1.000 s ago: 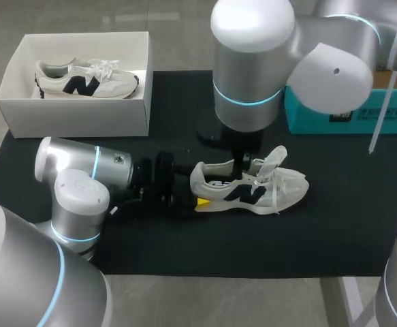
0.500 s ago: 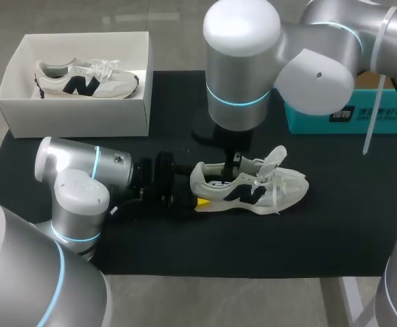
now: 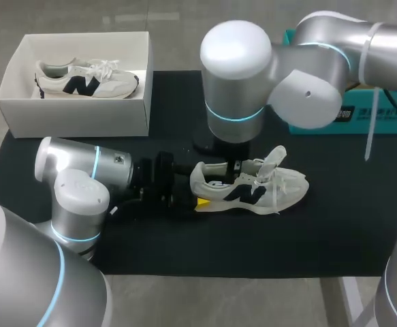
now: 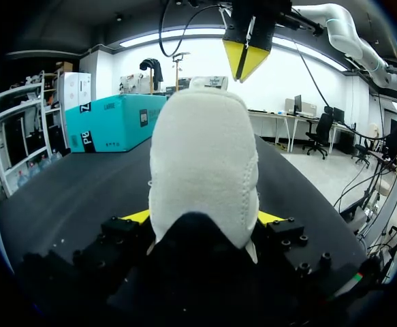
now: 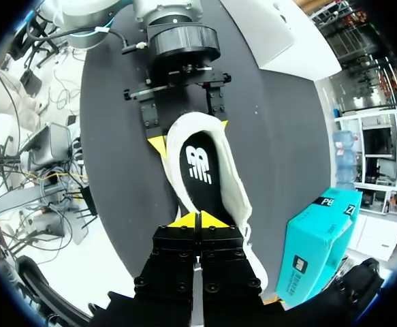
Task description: Take the shoe out of the shoebox, open the shoe tongue, remove and reinsert the insole, then place the shoe into the shoebox
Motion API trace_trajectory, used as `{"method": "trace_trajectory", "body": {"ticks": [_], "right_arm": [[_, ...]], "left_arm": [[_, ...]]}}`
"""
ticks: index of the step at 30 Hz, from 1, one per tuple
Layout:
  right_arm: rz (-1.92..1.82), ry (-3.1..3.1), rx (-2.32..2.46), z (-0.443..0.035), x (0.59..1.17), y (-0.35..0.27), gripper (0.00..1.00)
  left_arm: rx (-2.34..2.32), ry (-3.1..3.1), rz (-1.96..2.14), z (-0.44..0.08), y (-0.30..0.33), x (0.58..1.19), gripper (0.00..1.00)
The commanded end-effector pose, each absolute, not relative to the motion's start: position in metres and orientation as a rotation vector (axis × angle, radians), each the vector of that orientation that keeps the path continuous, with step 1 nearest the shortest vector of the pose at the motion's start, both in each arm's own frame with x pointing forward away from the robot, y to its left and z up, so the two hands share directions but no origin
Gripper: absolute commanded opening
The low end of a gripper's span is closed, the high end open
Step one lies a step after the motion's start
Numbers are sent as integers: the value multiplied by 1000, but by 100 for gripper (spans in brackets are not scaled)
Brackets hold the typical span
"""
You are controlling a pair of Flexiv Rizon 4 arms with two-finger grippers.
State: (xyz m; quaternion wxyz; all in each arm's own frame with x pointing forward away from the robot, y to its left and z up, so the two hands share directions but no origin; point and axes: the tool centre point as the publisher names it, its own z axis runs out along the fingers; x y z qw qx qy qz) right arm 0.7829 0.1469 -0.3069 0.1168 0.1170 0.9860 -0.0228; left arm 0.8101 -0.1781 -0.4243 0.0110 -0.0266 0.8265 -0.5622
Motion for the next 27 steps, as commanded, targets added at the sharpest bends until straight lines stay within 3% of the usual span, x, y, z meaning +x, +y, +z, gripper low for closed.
{"method": "trace_trajectory", "body": {"ticks": [1, 27], "right_arm": [[-64, 2898, 338, -322, 791, 150, 0], [-120, 2905, 296, -336, 806, 135, 0]], "left_arm": [[-84, 2577, -1755, -425, -178, 810, 0], [-84, 2577, -1755, -425, -178, 810, 0]]}}
